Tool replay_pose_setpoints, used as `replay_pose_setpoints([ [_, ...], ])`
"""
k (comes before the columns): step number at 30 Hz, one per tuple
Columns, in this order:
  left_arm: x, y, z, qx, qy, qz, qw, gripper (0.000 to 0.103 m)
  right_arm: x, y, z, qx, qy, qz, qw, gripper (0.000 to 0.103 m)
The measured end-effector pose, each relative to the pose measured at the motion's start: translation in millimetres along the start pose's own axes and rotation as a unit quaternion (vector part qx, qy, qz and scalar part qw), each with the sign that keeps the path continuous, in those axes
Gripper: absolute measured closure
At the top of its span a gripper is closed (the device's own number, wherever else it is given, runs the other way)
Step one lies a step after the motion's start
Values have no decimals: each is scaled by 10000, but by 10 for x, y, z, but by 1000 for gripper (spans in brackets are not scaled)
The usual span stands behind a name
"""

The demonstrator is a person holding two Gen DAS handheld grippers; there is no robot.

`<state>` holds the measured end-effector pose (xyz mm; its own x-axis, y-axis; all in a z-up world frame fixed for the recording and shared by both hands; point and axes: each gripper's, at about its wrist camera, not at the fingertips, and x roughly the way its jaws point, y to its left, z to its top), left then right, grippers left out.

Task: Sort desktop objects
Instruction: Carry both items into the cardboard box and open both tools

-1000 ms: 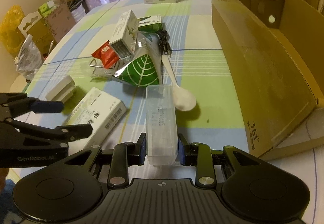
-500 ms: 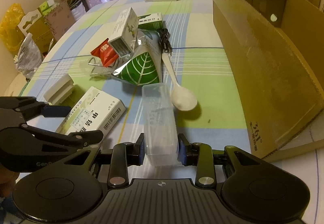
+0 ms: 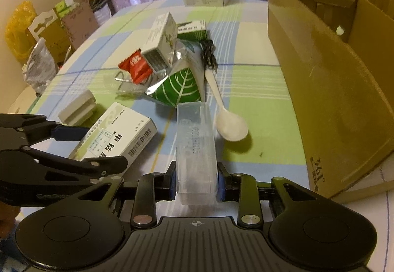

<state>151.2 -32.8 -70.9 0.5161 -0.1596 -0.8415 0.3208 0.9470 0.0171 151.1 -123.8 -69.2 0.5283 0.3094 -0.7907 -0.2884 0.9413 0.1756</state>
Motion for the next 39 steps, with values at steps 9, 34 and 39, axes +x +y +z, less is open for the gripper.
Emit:
replay_pose_setpoints([
  [9,-426,-84,58,-43,-350,-16,9994,37,-416,50,48,13,-450,-52,9990,75],
  [34,-981,-1427,871,344,-1246,-881,9877,37,-1641,-1270,400,341,-1252,-1282,9832,75],
  [39,-886,-1668,1101,398,-1269,-1005,9860,37,-1588,-1557,453,505,-1205,-1274,9832,75],
])
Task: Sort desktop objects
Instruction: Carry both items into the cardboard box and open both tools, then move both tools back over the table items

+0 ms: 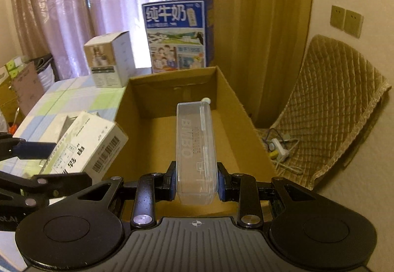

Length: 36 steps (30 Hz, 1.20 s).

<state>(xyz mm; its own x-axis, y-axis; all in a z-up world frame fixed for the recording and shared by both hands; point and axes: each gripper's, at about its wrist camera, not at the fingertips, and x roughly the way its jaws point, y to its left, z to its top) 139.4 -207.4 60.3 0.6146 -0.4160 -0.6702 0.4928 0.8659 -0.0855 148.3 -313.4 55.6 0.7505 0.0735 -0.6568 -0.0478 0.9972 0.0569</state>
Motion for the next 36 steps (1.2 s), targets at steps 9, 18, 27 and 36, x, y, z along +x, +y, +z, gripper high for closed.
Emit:
replay_pose_setpoints([
  [9,378,-101,274,-275,1,-233,9993,37,247,-355,72,355,84,18,9993,75],
  [18,697,-52,356,-757,-57,-358,9965,37,417,-428,65,460,178,99,9987,75],
  [27,489,181,187,-940,-141,-146,9954,37,489,-340,39,474,196,195,9985,74],
  [36,75,467,-50,-1054,-250,282,9937,37,236,-251,79,715,-111,346,9968,40],
])
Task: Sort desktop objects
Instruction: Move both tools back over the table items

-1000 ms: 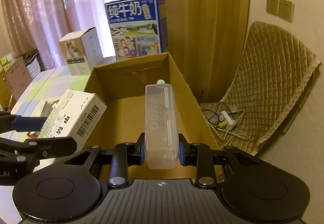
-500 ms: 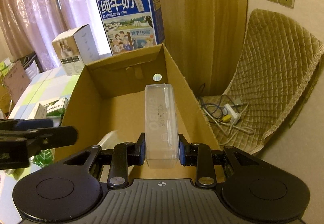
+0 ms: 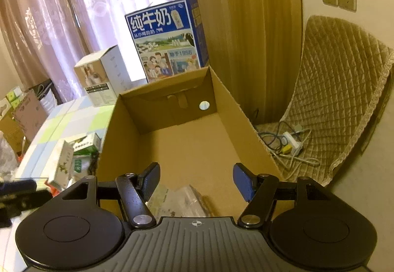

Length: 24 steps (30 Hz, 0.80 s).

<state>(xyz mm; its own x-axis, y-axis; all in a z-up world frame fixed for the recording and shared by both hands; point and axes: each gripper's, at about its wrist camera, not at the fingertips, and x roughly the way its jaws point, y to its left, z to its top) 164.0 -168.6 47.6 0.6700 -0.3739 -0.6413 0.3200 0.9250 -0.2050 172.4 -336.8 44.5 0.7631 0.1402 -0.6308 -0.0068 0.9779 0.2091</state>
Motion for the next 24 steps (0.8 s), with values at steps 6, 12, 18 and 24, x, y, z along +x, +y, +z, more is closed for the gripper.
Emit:
replay_pose_setpoints([
  [6,-292,334,-274,-76,127,394,9991,34,-246,265,-114,-35,-115,193,9997,39],
  [12,-687,697,-582,-202,198,808,9963,32,-482,729,-309,-222,-161,593,9979,38],
  [18,-1073,949,-881,-352,205,1123,9928,30,-472,1329,-750,-952,182,991,9903,38],
  [24,-1278,1177,-1133,-447,329,1348,9893,28,-270,1670,-1015,-1397,533,1022,9835,38],
])
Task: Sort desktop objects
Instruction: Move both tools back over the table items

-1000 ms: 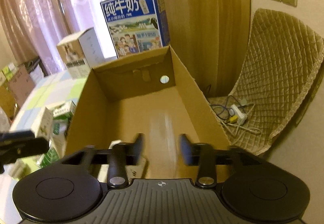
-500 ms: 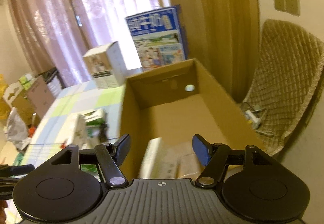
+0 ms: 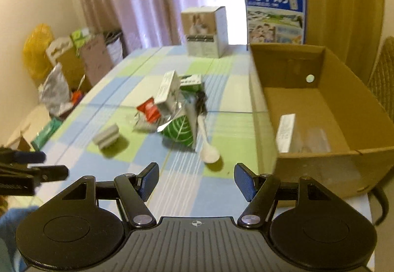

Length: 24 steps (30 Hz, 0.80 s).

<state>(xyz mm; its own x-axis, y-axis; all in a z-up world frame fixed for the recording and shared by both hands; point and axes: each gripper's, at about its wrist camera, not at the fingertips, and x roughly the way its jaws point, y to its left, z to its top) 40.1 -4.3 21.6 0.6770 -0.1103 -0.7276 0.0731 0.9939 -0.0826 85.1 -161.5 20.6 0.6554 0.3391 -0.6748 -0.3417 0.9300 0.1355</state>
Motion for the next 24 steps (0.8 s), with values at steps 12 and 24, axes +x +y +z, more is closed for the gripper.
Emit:
replay_pose_setpoints([
  [12,31,400,-215,-320,93,223,9992,26,344,129,129,-580,47,-3,9983,38],
  [24,298,555,-108,-283,122,300,9991,24,1026,77,71,-892,420,-96,9951,38],
])
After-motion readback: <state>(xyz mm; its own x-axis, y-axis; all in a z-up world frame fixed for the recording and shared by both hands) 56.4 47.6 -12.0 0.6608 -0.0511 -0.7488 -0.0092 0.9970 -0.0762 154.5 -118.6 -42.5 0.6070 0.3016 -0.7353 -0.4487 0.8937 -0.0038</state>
